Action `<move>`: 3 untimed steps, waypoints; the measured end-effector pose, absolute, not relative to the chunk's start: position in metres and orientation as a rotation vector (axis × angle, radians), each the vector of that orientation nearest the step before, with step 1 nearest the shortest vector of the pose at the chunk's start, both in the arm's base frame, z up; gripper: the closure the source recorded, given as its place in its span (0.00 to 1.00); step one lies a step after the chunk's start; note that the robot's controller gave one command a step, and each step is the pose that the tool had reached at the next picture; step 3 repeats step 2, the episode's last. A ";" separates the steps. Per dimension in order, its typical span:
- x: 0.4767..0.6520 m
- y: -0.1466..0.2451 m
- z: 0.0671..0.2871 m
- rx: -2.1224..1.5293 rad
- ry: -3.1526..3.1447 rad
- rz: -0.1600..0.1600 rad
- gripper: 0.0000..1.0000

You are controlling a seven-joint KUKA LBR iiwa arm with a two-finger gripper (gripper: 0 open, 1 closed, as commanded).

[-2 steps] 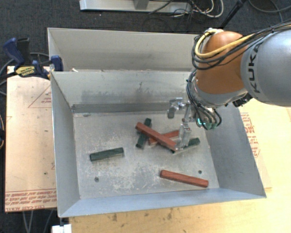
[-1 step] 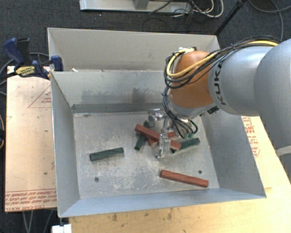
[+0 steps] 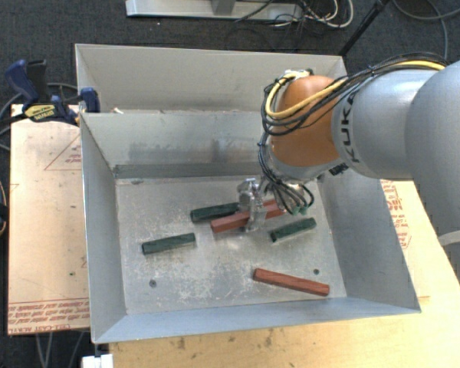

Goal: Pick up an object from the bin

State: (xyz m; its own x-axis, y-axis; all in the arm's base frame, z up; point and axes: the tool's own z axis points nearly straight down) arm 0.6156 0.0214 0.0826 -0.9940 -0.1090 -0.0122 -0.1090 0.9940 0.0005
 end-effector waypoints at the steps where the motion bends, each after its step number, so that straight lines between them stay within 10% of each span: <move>1: 0.581 0.041 0.195 -0.675 3.061 0.001 1.00; 2: 0.554 0.035 0.248 -0.765 3.040 -0.001 1.00; 3: 0.554 0.035 0.248 -0.765 3.040 -0.001 1.00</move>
Offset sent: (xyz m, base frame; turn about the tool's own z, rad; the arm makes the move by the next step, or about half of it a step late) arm -0.0360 0.0186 0.1102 -0.3262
